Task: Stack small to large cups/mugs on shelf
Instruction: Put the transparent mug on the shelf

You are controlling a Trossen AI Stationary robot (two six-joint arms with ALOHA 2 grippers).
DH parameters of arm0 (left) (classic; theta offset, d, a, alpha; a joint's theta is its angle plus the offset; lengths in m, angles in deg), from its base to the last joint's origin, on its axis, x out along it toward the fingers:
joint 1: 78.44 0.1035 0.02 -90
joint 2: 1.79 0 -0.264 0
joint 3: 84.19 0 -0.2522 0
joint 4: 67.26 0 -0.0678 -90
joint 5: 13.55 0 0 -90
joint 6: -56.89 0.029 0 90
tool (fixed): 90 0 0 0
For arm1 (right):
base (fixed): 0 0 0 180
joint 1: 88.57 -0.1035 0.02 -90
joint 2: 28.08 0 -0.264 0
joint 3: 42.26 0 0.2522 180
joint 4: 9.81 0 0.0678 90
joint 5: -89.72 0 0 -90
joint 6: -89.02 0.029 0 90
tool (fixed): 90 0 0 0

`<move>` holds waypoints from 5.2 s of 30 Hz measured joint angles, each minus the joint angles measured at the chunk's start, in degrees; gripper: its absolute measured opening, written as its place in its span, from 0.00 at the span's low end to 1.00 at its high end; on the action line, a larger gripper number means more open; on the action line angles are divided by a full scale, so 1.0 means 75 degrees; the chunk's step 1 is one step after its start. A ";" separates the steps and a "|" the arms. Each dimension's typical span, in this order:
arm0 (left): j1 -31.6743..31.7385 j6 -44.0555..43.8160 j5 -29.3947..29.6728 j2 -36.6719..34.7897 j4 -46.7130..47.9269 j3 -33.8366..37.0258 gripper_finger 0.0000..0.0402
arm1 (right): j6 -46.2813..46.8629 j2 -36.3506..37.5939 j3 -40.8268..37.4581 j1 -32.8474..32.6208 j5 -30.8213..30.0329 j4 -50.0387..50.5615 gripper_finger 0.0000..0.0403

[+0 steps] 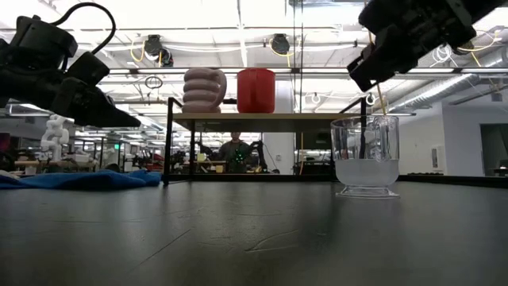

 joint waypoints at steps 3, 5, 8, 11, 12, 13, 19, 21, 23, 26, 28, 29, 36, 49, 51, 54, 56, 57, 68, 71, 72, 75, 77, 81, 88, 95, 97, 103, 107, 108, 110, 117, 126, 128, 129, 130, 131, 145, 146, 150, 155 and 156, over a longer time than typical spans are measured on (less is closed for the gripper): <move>0.0000 0.0000 0.0005 0.0001 0.0000 0.0000 0.08 | -0.0046 -0.0251 0.0478 -0.0152 0.0003 0.0556 0.00; 0.0000 -0.0001 0.0005 -0.0001 0.0000 0.0000 0.08 | -0.0082 -0.0451 0.0794 -0.0275 0.0002 0.1018 0.00; 0.0000 -0.0006 0.0005 0.0001 0.0003 0.0000 0.08 | -0.0231 -0.0703 0.1087 -0.0479 -0.0003 0.1507 0.00; 0.0000 -0.0019 0.0005 0.0001 0.0003 0.0000 0.08 | -0.0260 -0.0860 0.1199 -0.0626 -0.0009 0.1587 0.00; 0.0000 -0.0020 0.0005 -0.0001 0.0003 0.0000 0.08 | -0.0262 -0.0902 0.1211 -0.0669 -0.0013 0.1590 0.00; 0.0000 -0.0020 0.0005 -0.0002 0.0003 0.0000 0.08 | -0.0270 -0.0932 0.1217 -0.0704 -0.0029 0.1590 0.00; 0.0000 -0.0020 0.0006 0.0000 0.0003 0.0000 0.08 | -0.0231 -0.1090 0.1709 -0.0788 -0.0947 0.1946 0.00; 0.0000 -0.0020 0.0006 0.0001 0.0003 0.0000 0.08 | -0.0171 -0.1231 0.1991 -0.0788 -0.1052 0.2460 0.00; 0.0000 -0.0030 0.0005 0.0001 0.0006 0.0000 0.08 | -0.0070 -0.1444 0.2291 -0.0788 -0.1055 0.2727 0.00; 0.0000 -0.0064 0.0008 0.0001 0.0006 0.0000 0.08 | -0.0034 -0.1745 0.2690 -0.0812 -0.1052 0.3228 0.00; 0.0000 -0.0078 0.0008 0.0001 0.0006 0.0000 0.08 | -0.0030 -0.1942 0.2851 -0.0835 -0.1055 0.3525 0.00; 0.0000 -0.0079 0.0008 0.0001 0.0006 0.0000 0.08 | -0.0007 -0.2037 0.2910 -0.0835 -0.1054 0.3648 0.00; 0.0000 -0.0079 0.0008 0.0001 0.0008 0.0000 0.08 | 0.0138 -0.2496 0.3113 -0.0838 -0.1052 0.3904 0.00; 0.0000 -0.0050 0.0007 0.0001 0.0009 0.0000 0.08 | 0.0247 -0.2526 0.3113 -0.0838 -0.0979 0.4003 0.00; 0.0000 -0.0047 0.0007 0.0001 0.0009 0.0000 0.08 | 0.0257 -0.2526 0.3113 -0.0838 -0.0977 0.3964 0.00; -0.0002 -0.0044 0.0006 0.0001 0.0009 0.0000 0.08 | 0.0257 -0.2526 0.3113 -0.0838 -0.0976 0.3970 0.00; -0.0001 -0.0030 0.0008 0.0001 0.0009 0.0000 0.08 | 0.0257 -0.2526 0.3113 -0.0838 -0.0973 0.3970 0.00; -0.0001 -0.0014 0.0006 0.0001 0.0009 0.0000 0.08 | 0.0257 -0.2526 0.3113 -0.0838 -0.0973 0.3970 0.00; -0.0003 0.0000 0.0005 0.0001 0.0009 0.0000 0.08 | 0.0501 -0.2523 0.3113 -0.0838 -0.0574 0.3802 0.09; -0.0003 -0.0003 0.0005 0.0001 0.0012 0.0000 0.08 | 0.0546 -0.2523 0.3113 -0.0835 -0.0577 0.3801 0.15; -0.0003 -0.0003 0.0006 0.0001 0.0012 0.0000 0.08 | 0.0546 -0.2523 0.3113 -0.0835 -0.0577 0.3801 0.17; -0.0003 -0.0006 0.0005 0.0001 0.0012 0.0000 0.08 | 0.0602 -0.2523 0.3113 -0.0837 -0.0579 0.3808 0.23; -0.0003 -0.0008 0.0005 0.0001 0.0009 0.0000 0.08 | 0.0607 -0.2523 0.3113 -0.0835 -0.0580 0.3851 0.26; -0.0003 -0.0023 0.0005 0.0001 0.0012 0.0000 0.08 | 0.0731 -0.2523 0.3113 -0.0835 -0.0589 0.3919 0.32; -0.0003 -0.0062 0.0005 0.0001 0.0012 0.0000 0.08 | 0.0799 -0.2523 0.2902 -0.0832 -0.0643 0.3883 0.34; -0.0003 -0.0077 0.0005 0.0001 0.0011 0.0000 0.08 | 0.0800 -0.2523 0.2620 -0.0817 -0.0983 0.3563 0.34; -0.0003 -0.0076 0.0005 0.0001 0.0009 0.0000 0.08 | 0.0799 -0.2523 0.2620 -0.0817 -0.0991 0.3527 0.34; -0.0003 -0.0076 0.0005 0.0001 0.0012 0.0000 0.08 | 0.0841 -0.2599 0.2620 -0.0817 -0.0994 0.3540 0.34; -0.0003 -0.0076 0.0005 0.0001 0.0010 0.0000 0.08 | 0.0957 -0.2803 0.2620 -0.0823 -0.0985 0.3571 0.34; -0.0003 -0.0076 0.0005 0.0001 0.0010 0.0000 0.08 | 0.0960 -0.2849 0.2618 -0.0823 -0.0988 0.3574 0.34; -0.0003 -0.0075 0.0005 0.0001 0.0011 0.0000 0.08 | 0.0954 -0.2909 0.2617 -0.0823 -0.0988 0.3566 0.34; -0.0002 -0.0073 0.0004 0.0001 0.0012 0.0000 0.08 | 0.1000 -0.2911 0.2617 -0.0823 -0.0985 0.3522 0.34; -0.0003 -0.0050 0.0002 0.0001 0.0012 0.0000 0.08 | 0.0974 -0.2960 0.2617 -0.0832 -0.0985 0.3526 0.34; -0.0003 -0.0050 0.0002 0.0001 0.0012 0.0000 0.08 | 0.0963 -0.2960 0.2617 -0.0832 -0.0988 0.3531 0.34; -0.0003 -0.0050 0.0002 0.0001 0.0012 0.0000 0.08 | 0.0949 -0.2960 0.2617 -0.0833 -0.0988 0.3517 0.34; -0.0003 -0.0050 0.0002 0.0001 0.0011 0.0000 0.08 | 0.0945 -0.2960 0.2617 -0.0834 -0.0988 0.3510 0.34; -0.0002 -0.0050 0.0002 0.0001 0.0012 0.0000 0.08 | 0.0910 -0.2960 0.2617 -0.0834 -0.0991 0.3512 0.34; -0.0001 -0.0045 0.0002 0.0001 0.0010 0.0000 0.08 | 0.0776 -0.2957 0.2195 -0.0883 -0.1005 0.2880 0.34; -0.0003 -0.0044 0.0002 0.0001 0.0012 0.0000 0.08 | 0.0772 -0.2957 0.2195 -0.0882 -0.1008 0.2874 0.34; -0.0003 -0.0047 0.0002 0.0001 0.0011 0.0000 0.08 | 0.0747 -0.2957 0.2189 -0.0887 -0.1005 0.2825 0.34; -0.0003 -0.0052 0.0002 0.0001 0.0012 0.0000 0.08 | 0.0747 -0.2957 0.2189 -0.0887 -0.1005 0.2828 0.34; -0.0003 -0.0055 0.0002 0.0001 0.0009 0.0000 0.08 | 0.0747 -0.2957 0.2183 -0.0887 -0.1005 0.2821 0.34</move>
